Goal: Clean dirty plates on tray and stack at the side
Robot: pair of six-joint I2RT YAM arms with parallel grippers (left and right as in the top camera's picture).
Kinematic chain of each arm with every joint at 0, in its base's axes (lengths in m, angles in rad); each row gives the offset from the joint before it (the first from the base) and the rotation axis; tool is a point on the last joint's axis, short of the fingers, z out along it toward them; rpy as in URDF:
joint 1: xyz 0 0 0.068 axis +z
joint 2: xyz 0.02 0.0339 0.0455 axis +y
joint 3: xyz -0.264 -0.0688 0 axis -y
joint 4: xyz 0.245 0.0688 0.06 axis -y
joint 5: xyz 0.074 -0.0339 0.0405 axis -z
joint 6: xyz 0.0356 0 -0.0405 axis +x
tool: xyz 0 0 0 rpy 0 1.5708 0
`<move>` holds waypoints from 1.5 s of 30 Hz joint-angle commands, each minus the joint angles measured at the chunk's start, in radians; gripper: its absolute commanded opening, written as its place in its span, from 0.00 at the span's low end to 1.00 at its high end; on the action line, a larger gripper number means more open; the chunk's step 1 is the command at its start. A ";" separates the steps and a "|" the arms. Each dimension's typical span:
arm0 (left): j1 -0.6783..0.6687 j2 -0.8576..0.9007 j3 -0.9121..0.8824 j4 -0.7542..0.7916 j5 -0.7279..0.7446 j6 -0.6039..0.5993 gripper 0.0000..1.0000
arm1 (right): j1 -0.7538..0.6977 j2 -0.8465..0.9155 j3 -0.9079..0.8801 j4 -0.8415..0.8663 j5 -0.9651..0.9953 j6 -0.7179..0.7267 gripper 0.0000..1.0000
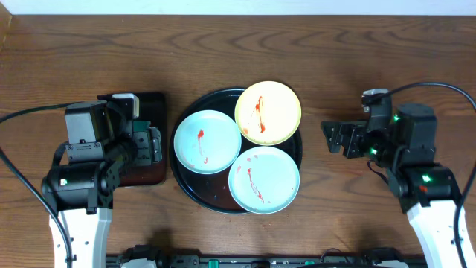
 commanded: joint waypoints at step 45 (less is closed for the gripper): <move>0.050 0.446 0.364 -0.180 -0.203 -0.103 0.77 | 0.624 0.958 0.490 0.041 0.246 0.519 0.31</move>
